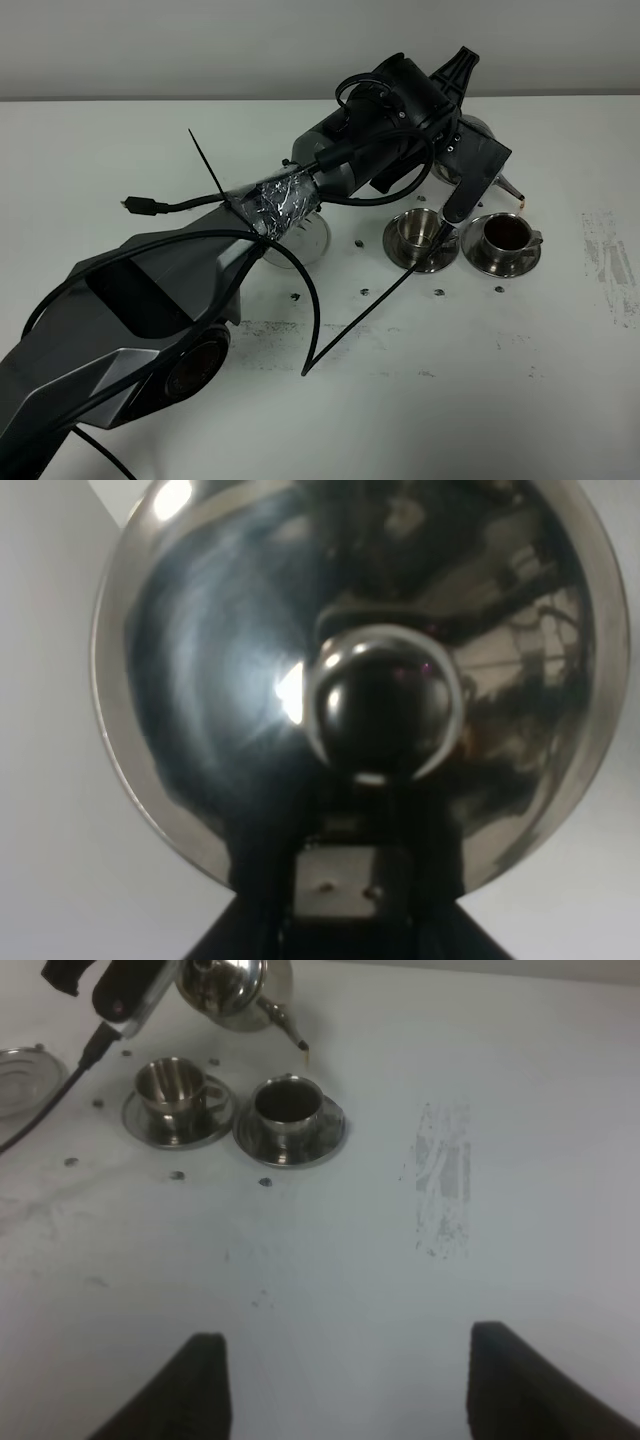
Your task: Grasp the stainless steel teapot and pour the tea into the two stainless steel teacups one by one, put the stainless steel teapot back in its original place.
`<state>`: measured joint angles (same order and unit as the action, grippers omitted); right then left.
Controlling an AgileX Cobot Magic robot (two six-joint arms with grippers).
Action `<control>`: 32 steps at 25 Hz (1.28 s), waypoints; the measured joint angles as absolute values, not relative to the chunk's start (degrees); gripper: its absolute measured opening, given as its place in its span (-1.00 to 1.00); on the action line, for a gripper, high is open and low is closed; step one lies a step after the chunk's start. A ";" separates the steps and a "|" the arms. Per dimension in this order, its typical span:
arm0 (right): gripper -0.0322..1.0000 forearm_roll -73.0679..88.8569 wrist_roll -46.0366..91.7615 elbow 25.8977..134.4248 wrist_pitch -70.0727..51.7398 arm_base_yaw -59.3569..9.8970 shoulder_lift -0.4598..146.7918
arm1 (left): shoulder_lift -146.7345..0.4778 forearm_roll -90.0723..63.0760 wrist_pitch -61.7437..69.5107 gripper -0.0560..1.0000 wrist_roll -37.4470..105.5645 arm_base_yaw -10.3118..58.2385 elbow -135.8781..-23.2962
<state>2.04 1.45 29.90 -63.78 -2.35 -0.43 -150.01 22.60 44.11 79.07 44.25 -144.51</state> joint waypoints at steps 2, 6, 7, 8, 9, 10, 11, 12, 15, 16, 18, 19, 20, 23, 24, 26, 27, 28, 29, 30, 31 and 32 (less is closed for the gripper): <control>0.03 2.04 1.45 29.90 -63.78 -2.35 -0.43 | -150.01 21.16 44.11 -0.55 77.56 43.83 -144.51; 0.03 2.04 1.45 29.90 -63.78 -2.35 -0.43 | -149.55 18.19 44.11 -0.55 73.58 42.66 -144.51; 0.03 2.04 1.45 29.90 -63.78 -2.35 -0.43 | -149.18 17.27 44.17 -0.55 72.65 42.39 -144.51; 0.03 2.04 1.45 29.90 -63.78 -2.35 -0.43 | -148.79 16.05 44.46 -0.55 71.50 42.10 -144.45; 0.03 2.04 1.45 29.90 -63.78 -2.35 -0.43 | -148.25 14.49 44.56 -0.55 70.35 41.70 -144.45; 0.03 2.04 1.45 29.90 -63.78 -2.35 -0.43 | -147.60 12.57 44.77 -0.55 69.56 41.49 -144.45; 0.03 2.04 1.45 29.90 -63.78 -2.35 -0.43 | -146.95 11.15 45.06 -0.55 68.85 41.13 -144.45; 0.03 2.04 1.45 29.90 -63.78 -2.35 -0.43 | -146.35 9.55 45.61 -0.55 68.47 40.95 -144.45; 0.03 2.04 1.45 29.90 -63.78 -2.35 -0.43 | -145.00 5.97 46.47 -0.55 68.02 40.31 -144.45; 0.03 2.04 1.45 29.90 -63.78 -2.35 -0.43 | -144.92 5.53 46.47 -0.55 68.01 40.14 -144.45; 0.03 2.04 1.45 29.90 -63.78 -2.35 -0.43 | -144.88 4.98 46.47 -0.55 67.96 39.85 -144.45; 0.03 2.04 1.45 29.90 -63.78 -2.35 -0.43 | -144.88 4.98 46.73 -0.55 67.91 39.80 -144.45; 0.03 2.04 1.45 29.90 -63.78 -2.35 -0.43 | -144.88 4.98 46.98 -0.55 67.54 39.73 -144.45; 0.03 2.04 1.45 29.90 -63.78 -2.35 -0.43 | -144.88 4.79 47.14 -0.55 65.98 39.47 -144.45; 0.03 2.04 1.45 29.90 -63.78 -2.35 -0.43 | -144.88 4.73 47.14 -0.55 65.39 39.27 -144.45; 0.03 2.04 1.45 29.90 -63.78 -2.35 -0.43 | -144.88 4.73 47.03 -0.55 64.46 38.91 -144.45; 0.03 2.04 1.45 29.90 -63.78 -2.35 -0.43 | -144.88 4.68 46.95 -0.55 64.29 38.72 -144.45; 0.03 2.04 1.45 29.90 -63.78 -2.35 -0.43 | -144.88 4.74 46.72 -0.55 64.13 38.61 -144.45; 0.03 2.04 1.45 29.90 -63.78 -2.35 -0.43 | -144.86 4.74 46.66 -0.55 64.07 38.53 -144.45; 0.03 2.04 1.45 29.90 -63.78 -2.35 -0.43 | -144.80 4.74 46.66 -0.55 63.97 38.50 -144.45; 0.03 2.04 1.45 29.90 -63.78 -2.35 -0.43 | -144.81 4.58 46.59 -0.55 63.97 38.38 -144.45; 0.03 2.04 1.45 29.90 -63.78 -2.35 -0.43 | -144.74 4.24 46.47 -0.55 63.91 38.20 -144.45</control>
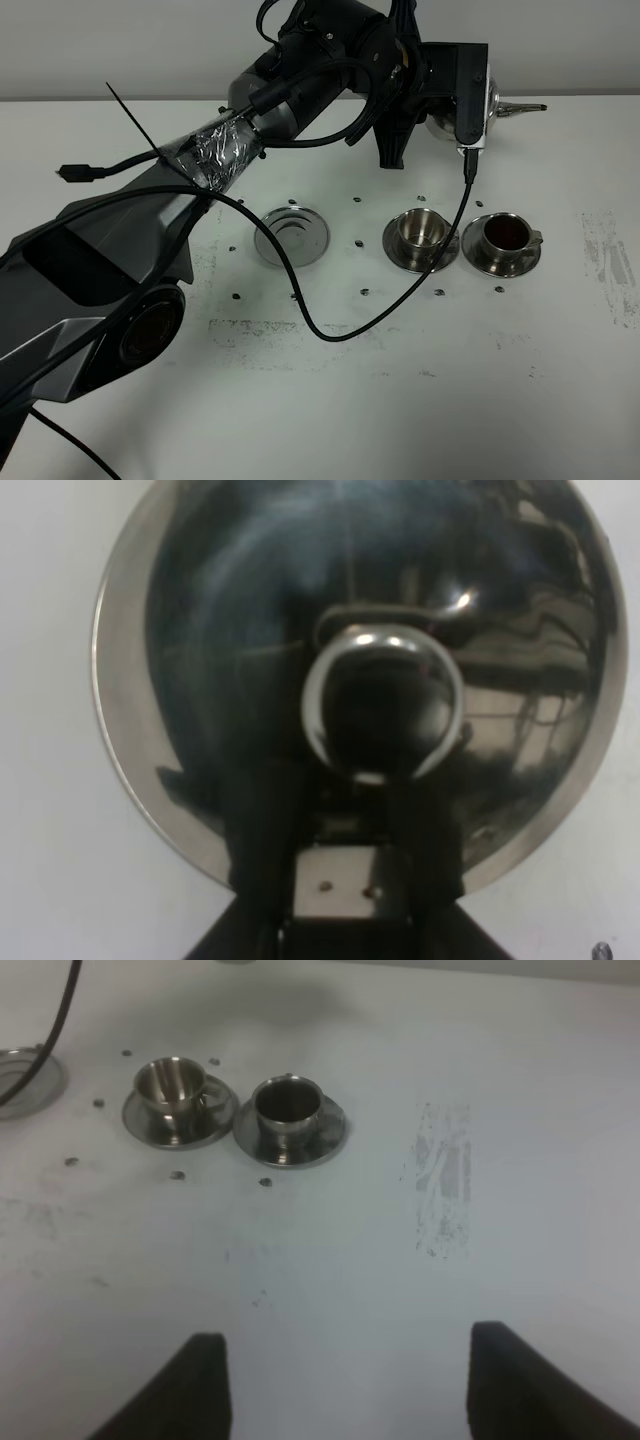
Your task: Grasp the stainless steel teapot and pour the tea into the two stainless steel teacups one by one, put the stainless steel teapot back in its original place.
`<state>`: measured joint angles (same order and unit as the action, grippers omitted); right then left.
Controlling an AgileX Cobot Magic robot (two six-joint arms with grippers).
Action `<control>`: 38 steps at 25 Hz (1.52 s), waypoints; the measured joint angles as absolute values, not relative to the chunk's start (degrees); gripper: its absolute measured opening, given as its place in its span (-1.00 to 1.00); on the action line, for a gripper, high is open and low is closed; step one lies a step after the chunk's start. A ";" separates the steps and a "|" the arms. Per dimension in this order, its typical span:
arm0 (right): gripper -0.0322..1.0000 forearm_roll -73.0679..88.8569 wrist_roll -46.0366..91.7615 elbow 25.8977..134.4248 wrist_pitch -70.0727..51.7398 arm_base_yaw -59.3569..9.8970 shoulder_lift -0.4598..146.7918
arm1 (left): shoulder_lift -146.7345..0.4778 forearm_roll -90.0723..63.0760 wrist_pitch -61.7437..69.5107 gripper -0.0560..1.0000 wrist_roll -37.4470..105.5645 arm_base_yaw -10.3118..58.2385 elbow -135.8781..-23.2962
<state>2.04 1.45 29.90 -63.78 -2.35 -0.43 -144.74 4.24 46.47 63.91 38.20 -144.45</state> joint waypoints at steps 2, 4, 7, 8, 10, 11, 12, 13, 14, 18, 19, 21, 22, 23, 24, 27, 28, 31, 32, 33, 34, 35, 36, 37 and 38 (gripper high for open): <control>0.03 2.04 1.45 29.90 -63.78 -2.35 -0.43 | -144.41 4.03 46.24 -0.55 63.87 38.08 -144.45; 0.03 2.04 1.45 29.90 -63.78 -2.35 -0.43 | -144.16 3.91 46.19 -0.55 63.87 37.97 -144.45; 0.03 2.04 1.45 29.90 -63.78 -2.35 -0.43 | -144.07 3.61 45.50 -0.55 63.93 37.58 -144.45; 0.03 2.04 1.45 29.90 -63.78 -2.35 -0.43 | -144.07 3.71 45.45 -0.55 63.93 37.46 -144.45; 0.03 2.04 1.45 29.90 -63.78 -2.35 -0.43 | -144.07 3.84 45.38 -0.55 63.93 37.34 -144.45; 0.03 2.04 1.45 29.90 -63.78 -2.35 -0.43 | -144.07 3.84 45.18 -0.55 63.93 37.34 -144.45; 0.03 2.04 1.45 29.90 -63.78 -2.35 -0.43 | -144.19 3.84 44.81 -0.55 63.93 37.28 -144.45; 0.03 2.04 1.45 29.90 -63.78 -2.35 -0.43 | -144.31 3.71 44.48 -0.55 63.93 37.23 -144.45; 0.03 2.04 1.45 29.90 -63.78 -2.35 -0.43 | -144.55 3.71 44.13 -0.55 63.93 37.11 -144.45; 0.03 2.04 1.45 29.90 -63.78 -2.35 -0.43 | -145.91 3.93 42.89 -0.55 64.23 36.89 -144.45; 0.03 2.04 1.45 29.90 -63.78 -2.35 -0.43 | -146.30 3.93 42.75 -0.55 64.37 36.89 -144.45; 0.03 2.04 1.45 29.90 -63.78 -2.35 -0.43 | -146.92 3.93 42.27 -0.55 64.94 36.89 -144.34; 0.03 2.04 1.45 29.90 -63.78 -2.35 -0.43 | -147.17 3.93 41.82 -0.55 65.22 36.89 -144.20; 0.03 2.04 1.45 29.90 -63.78 -2.35 -0.43 | -147.30 3.98 41.21 -0.55 65.35 36.89 -143.91; 0.03 2.04 1.45 29.90 -63.78 -2.35 -0.43 | -147.38 4.10 40.64 -0.55 65.55 36.89 -143.52; 0.03 2.04 1.45 29.90 -63.78 -2.35 -0.43 | -147.60 4.92 39.73 -0.55 65.82 36.95 -142.55; 0.03 2.04 1.45 29.90 -63.78 -2.35 -0.43 | -147.66 5.00 39.73 -0.55 65.81 36.95 -142.42; 0.03 2.04 1.45 29.90 -63.78 -2.35 -0.43 | -147.66 5.47 39.06 -0.55 65.81 37.01 -142.25; 0.03 2.04 1.45 29.90 -63.78 -2.35 -0.43 | -147.71 5.93 38.72 -0.55 65.81 37.05 -142.25; 0.03 2.04 1.45 29.90 -63.78 -2.35 -0.43 | -147.71 6.28 38.34 -0.55 65.81 37.14 -142.25; 0.03 2.04 1.45 29.90 -63.78 -2.35 -0.43 | -147.77 6.36 38.19 -0.55 65.81 37.25 -142.25; 0.03 2.04 1.45 29.90 -63.78 -2.35 -0.43 | -147.90 6.40 38.03 -0.55 65.81 37.30 -142.25; 0.03 2.04 1.45 29.90 -63.78 -2.35 -0.43 | -148.27 6.47 37.98 -0.55 65.81 37.44 -142.25; 0.03 2.04 1.45 29.90 -63.78 -2.35 -0.43 | -148.53 6.47 37.72 -0.55 65.81 37.56 -142.25; 0.03 2.04 1.45 29.90 -63.78 -2.35 -0.43 | -148.93 6.42 37.71 -0.55 65.81 37.69 -142.25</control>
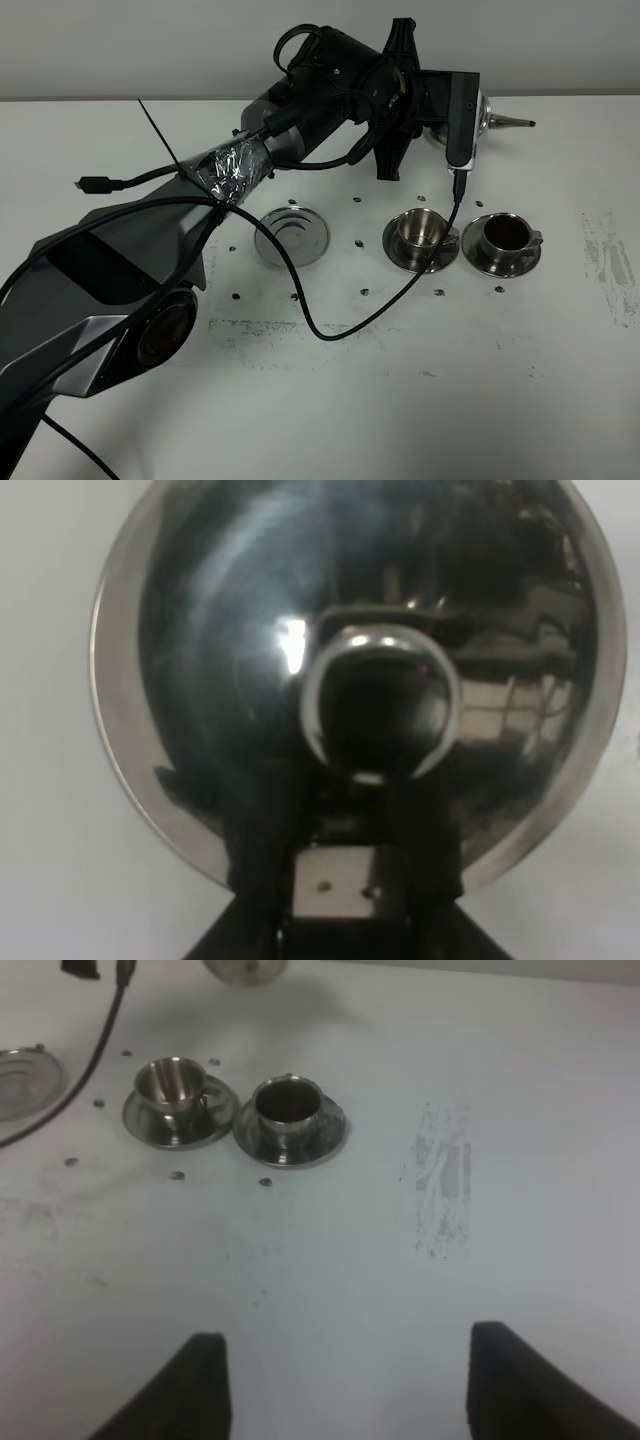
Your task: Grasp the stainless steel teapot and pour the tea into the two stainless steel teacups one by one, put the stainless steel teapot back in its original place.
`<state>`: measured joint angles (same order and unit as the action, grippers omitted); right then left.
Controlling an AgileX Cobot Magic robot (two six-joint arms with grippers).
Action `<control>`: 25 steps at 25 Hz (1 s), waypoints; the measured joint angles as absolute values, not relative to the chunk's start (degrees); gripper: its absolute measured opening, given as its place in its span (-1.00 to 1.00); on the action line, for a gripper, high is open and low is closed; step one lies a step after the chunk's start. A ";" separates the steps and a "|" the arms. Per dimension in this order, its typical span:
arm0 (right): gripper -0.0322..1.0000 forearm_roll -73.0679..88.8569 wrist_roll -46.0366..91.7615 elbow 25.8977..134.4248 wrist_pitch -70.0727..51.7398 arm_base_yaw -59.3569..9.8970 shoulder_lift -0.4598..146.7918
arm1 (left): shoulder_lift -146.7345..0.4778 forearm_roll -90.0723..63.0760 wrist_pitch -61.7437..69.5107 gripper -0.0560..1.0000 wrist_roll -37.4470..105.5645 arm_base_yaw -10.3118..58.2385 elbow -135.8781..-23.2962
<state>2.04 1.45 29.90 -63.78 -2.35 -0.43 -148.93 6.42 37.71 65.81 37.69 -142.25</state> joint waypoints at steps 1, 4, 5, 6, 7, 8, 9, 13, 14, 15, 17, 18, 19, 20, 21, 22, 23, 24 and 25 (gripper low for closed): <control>0.03 2.04 1.45 29.90 -63.78 -2.35 -0.43 | -149.35 6.42 37.79 -0.55 65.81 37.70 -142.21; 0.03 2.04 1.45 29.90 -63.78 -2.35 -0.43 | -149.77 6.37 38.11 -0.55 65.81 37.74 -142.21; 0.03 2.04 1.45 29.90 -63.78 -2.35 -0.43 | -149.79 6.37 38.11 -0.55 65.81 37.74 -142.21; 0.03 2.04 1.45 29.90 -63.78 -2.35 -0.43 | -149.79 6.37 38.05 -0.55 65.81 37.74 -142.21; 0.03 2.04 1.45 29.90 -63.78 -2.35 -0.43 | -149.79 6.42 38.05 -0.55 65.75 37.81 -142.21; 0.03 2.04 1.45 29.90 -63.78 -2.35 -0.43 | -149.79 6.42 38.05 -0.55 65.75 37.84 -142.21; 0.03 2.04 1.45 29.90 -63.78 -2.35 -0.43 | -149.91 6.42 38.05 -0.55 65.75 37.92 -142.21; 0.03 2.04 1.45 29.90 -63.78 -2.35 -0.43 | -150.03 5.90 37.99 -0.55 65.68 37.99 -141.67; 0.03 2.04 1.45 29.90 -63.78 -2.35 -0.43 | -150.03 5.61 37.94 -0.55 65.63 38.04 -141.54; 0.03 2.04 1.45 29.90 -63.78 -2.35 -0.43 | -150.03 5.37 37.94 -0.55 65.58 38.10 -141.47; 0.03 2.04 1.45 29.90 -63.78 -2.35 -0.43 | -150.03 5.20 38.09 -0.55 65.12 38.10 -141.35; 0.03 2.04 1.45 29.90 -63.78 -2.35 -0.43 | -149.98 5.20 38.09 -0.55 64.47 38.10 -141.28; 0.03 2.04 1.45 29.90 -63.78 -2.35 -0.43 | -149.84 5.20 38.09 -0.55 63.79 38.14 -141.22; 0.03 2.04 1.45 29.90 -63.78 -2.35 -0.43 | -149.63 5.20 38.14 -0.55 62.90 38.14 -141.00; 0.03 2.04 1.45 29.90 -63.78 -2.35 -0.43 | -149.16 5.20 38.20 -0.55 62.05 38.14 -140.57; 0.03 2.04 1.45 29.90 -63.78 -2.35 -0.43 | -148.37 5.17 38.26 -0.55 61.51 38.14 -139.79; 0.03 2.04 1.45 29.90 -63.78 -2.35 -0.43 | -147.19 5.17 38.26 -0.55 61.26 38.16 -138.58; 0.03 2.04 1.45 29.90 -63.78 -2.35 -0.43 | -145.98 5.17 38.21 -0.55 61.09 38.16 -137.06; 0.03 2.04 1.45 29.90 -63.78 -2.35 -0.43 | -144.35 5.09 38.12 -0.55 61.04 38.16 -135.25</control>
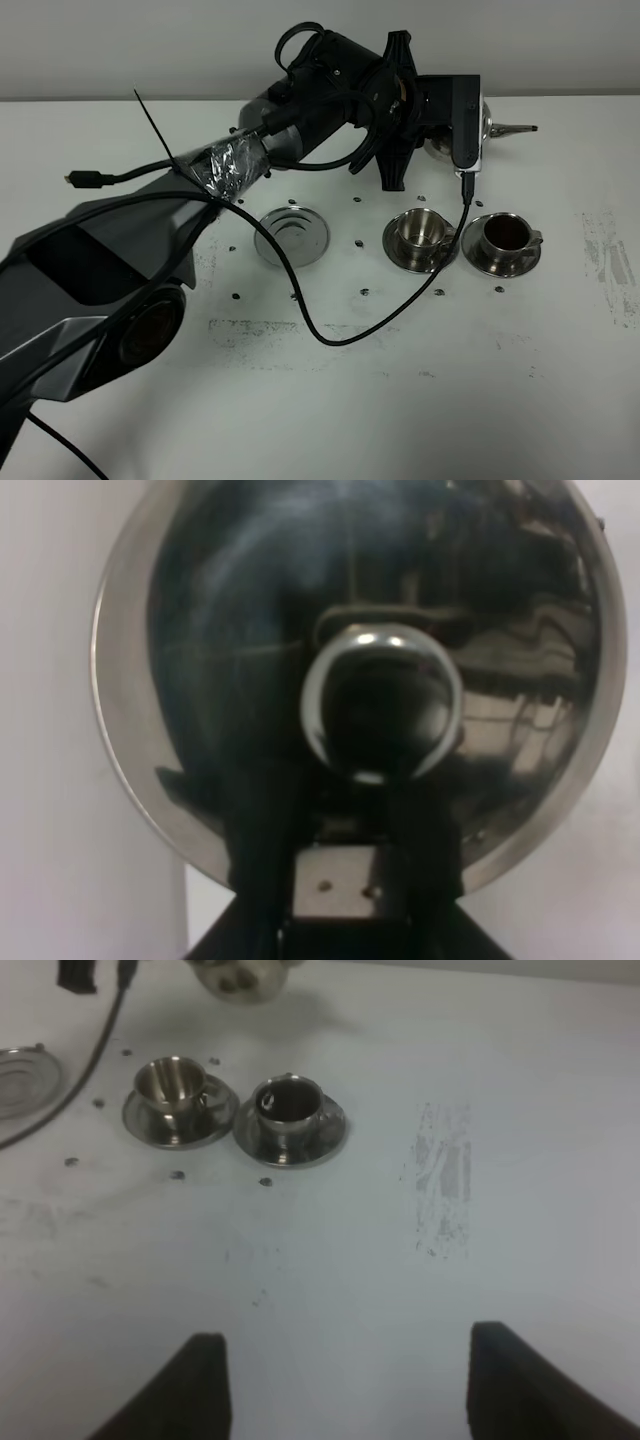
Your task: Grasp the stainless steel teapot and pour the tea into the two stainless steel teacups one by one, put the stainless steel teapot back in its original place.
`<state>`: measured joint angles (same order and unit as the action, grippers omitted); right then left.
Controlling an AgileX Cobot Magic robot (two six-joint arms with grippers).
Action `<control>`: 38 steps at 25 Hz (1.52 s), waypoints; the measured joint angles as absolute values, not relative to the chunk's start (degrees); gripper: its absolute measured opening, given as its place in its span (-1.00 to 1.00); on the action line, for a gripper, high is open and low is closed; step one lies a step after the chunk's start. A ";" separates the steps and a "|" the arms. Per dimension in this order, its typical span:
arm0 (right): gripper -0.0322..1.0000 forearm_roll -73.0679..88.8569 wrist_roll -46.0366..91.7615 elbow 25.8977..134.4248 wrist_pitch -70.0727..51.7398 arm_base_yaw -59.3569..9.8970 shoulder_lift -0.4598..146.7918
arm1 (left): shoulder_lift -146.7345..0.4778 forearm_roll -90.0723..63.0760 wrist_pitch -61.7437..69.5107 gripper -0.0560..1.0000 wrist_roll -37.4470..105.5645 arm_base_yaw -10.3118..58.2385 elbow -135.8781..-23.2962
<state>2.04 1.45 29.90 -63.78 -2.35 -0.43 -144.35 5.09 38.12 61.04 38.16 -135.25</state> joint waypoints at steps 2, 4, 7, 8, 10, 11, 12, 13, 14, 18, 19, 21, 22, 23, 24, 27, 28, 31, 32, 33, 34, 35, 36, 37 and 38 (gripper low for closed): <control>0.03 2.04 1.45 29.90 -63.78 -2.35 -0.43 | -140.66 4.68 37.77 -0.55 60.86 38.16 -131.49; 0.03 2.04 1.45 29.90 -63.78 -2.35 -0.43 | -137.15 3.45 37.59 -0.55 60.78 38.16 -127.05; 0.03 2.04 1.45 29.90 -63.78 -2.35 -0.43 | -131.61 1.31 37.45 -0.55 60.64 38.48 -118.86; 0.03 2.04 1.45 29.90 -63.78 -2.35 -0.43 | -129.79 0.41 37.45 -0.55 60.64 38.68 -116.46; 0.03 2.04 1.45 29.90 -63.78 -2.35 -0.43 | -126.16 -1.00 36.92 -0.55 60.64 39.45 -110.80; 0.03 2.04 1.45 29.90 -63.78 -2.35 -0.43 | -124.29 -1.80 36.69 -0.55 60.64 39.88 -108.56; 0.03 2.04 1.45 29.90 -63.78 -2.35 -0.43 | -122.53 -2.55 36.49 -0.55 60.64 40.32 -106.08; 0.03 2.04 1.45 29.90 -63.78 -2.35 -0.43 | -120.89 -3.17 36.16 -0.55 60.64 40.83 -103.73; 0.03 2.04 1.45 29.90 -63.78 -2.35 -0.43 | -119.66 -3.95 36.00 -0.55 60.59 41.43 -101.49; 0.03 2.04 1.45 29.90 -63.78 -2.35 -0.43 | -115.92 -6.77 35.93 -0.55 58.85 43.79 -95.27; 0.03 2.04 1.45 29.90 -63.78 -2.35 -0.43 | -115.73 -7.35 36.39 -0.55 57.60 44.24 -94.40; 0.03 2.04 1.45 29.90 -63.78 -2.35 -0.43 | -115.68 -7.95 37.17 -0.55 54.06 45.38 -93.09; 0.03 2.04 1.45 29.90 -63.78 -2.35 -0.43 | -115.68 -7.95 37.43 -0.55 52.35 45.83 -92.56; 0.03 2.04 1.45 29.90 -63.78 -2.35 -0.43 | -115.68 -7.95 37.72 -0.55 51.07 46.40 -91.96; 0.03 2.04 1.45 29.90 -63.78 -2.35 -0.43 | -115.68 -7.95 37.91 -0.55 49.62 46.98 -91.52; 0.03 2.04 1.45 29.90 -63.78 -2.35 -0.43 | -115.74 -7.94 38.05 -0.55 46.72 48.60 -90.69; 0.03 2.04 1.45 29.90 -63.78 -2.35 -0.43 | -115.80 -7.89 38.14 -0.55 45.92 49.17 -90.63; 0.03 2.04 1.45 29.90 -63.78 -2.35 -0.43 | -116.81 -7.36 38.23 -0.55 43.56 50.30 -90.58; 0.03 2.04 1.45 29.90 -63.78 -2.35 -0.43 | -117.38 -7.12 38.23 -0.55 42.39 50.47 -90.58; 0.03 2.04 1.45 29.90 -63.78 -2.35 -0.43 | -118.14 -6.84 38.23 -0.55 41.07 50.53 -90.58; 0.03 2.04 1.45 29.90 -63.78 -2.35 -0.43 | -118.93 -6.69 38.23 -0.55 40.02 50.54 -90.58; 0.03 2.04 1.45 29.90 -63.78 -2.35 -0.43 | -119.57 -6.44 38.15 -0.55 38.85 50.54 -90.58; 0.03 2.04 1.45 29.90 -63.78 -2.35 -0.43 | -120.25 -6.33 38.04 -0.55 37.94 50.54 -90.57; 0.03 2.04 1.45 29.90 -63.78 -2.35 -0.43 | -120.80 -6.27 37.78 -0.55 37.48 50.54 -90.57; 0.03 2.04 1.45 29.90 -63.78 -2.35 -0.43 | -121.31 -6.27 37.26 -0.55 37.20 50.54 -90.57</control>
<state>2.04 1.45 29.90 -63.78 -2.35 -0.43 -121.31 -6.27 37.26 37.20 50.54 -90.57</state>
